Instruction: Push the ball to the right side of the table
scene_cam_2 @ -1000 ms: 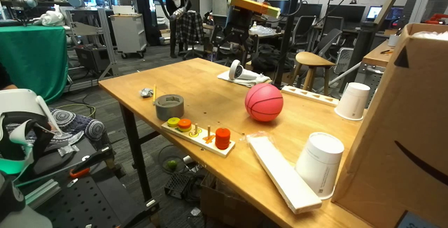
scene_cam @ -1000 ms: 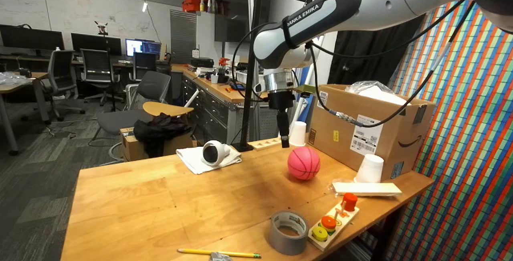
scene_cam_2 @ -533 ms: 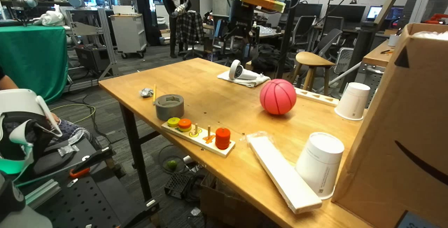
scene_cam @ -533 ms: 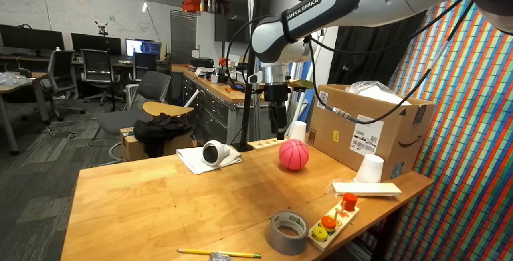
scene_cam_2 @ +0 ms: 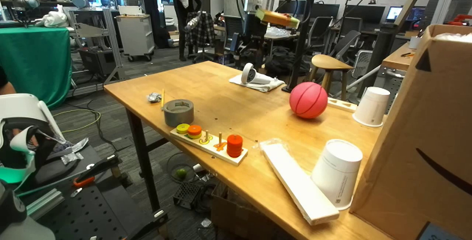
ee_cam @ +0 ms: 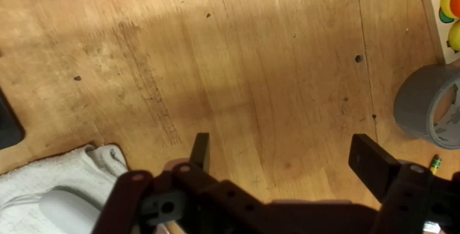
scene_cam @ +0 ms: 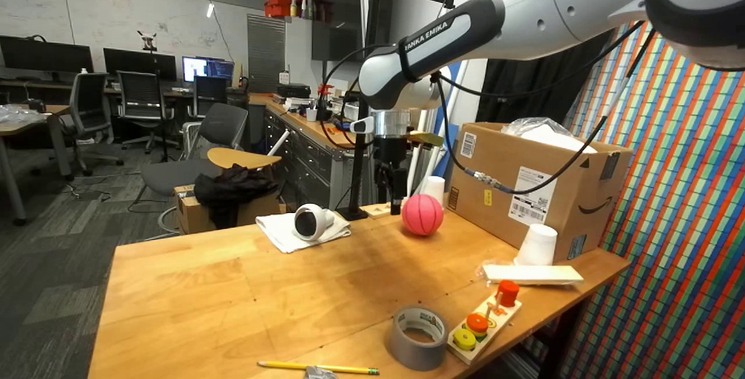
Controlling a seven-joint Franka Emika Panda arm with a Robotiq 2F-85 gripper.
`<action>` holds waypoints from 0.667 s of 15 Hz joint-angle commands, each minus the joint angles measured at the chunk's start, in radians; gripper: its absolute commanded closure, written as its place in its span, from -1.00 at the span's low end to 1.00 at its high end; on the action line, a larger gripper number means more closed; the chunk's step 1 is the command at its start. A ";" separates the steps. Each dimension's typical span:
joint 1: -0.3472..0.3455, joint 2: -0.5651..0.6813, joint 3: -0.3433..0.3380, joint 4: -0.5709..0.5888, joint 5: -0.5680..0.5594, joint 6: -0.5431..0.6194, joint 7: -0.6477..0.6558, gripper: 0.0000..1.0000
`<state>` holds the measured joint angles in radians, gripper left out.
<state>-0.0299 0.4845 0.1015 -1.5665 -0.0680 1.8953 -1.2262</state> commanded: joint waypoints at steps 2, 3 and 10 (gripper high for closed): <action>-0.011 0.120 0.000 0.047 0.008 0.011 -0.036 -1.00; -0.009 0.146 -0.006 0.059 -0.002 0.019 -0.023 -1.00; -0.029 0.182 -0.096 0.030 -0.125 0.079 0.012 -1.00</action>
<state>-0.0459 0.6659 0.0472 -1.5307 -0.1200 1.9492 -1.2345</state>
